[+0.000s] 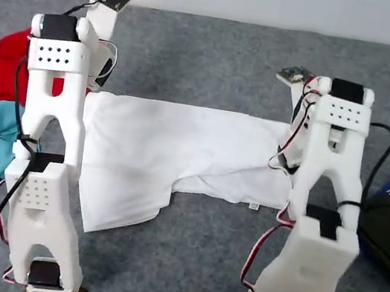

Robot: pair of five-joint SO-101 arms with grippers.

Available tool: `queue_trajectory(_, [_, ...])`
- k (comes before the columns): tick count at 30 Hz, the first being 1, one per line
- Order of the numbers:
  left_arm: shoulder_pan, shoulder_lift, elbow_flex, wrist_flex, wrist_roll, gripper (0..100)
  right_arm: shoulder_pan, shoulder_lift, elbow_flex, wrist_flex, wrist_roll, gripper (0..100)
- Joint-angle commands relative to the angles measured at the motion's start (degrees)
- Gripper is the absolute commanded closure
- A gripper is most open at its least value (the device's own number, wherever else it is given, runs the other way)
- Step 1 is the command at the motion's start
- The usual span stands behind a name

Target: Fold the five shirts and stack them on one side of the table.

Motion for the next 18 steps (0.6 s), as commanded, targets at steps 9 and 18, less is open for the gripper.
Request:
queue_trajectory(9, [0.5,-4.0,-0.1,0.8,0.3,99,2.2,-15.9,19.0,1.5,6.9,98.7])
queue_trajectory(18, [1.5,-5.0,2.2,1.4,-3.2,94,6.5,-7.8,18.1,-5.4,5.9,85.8])
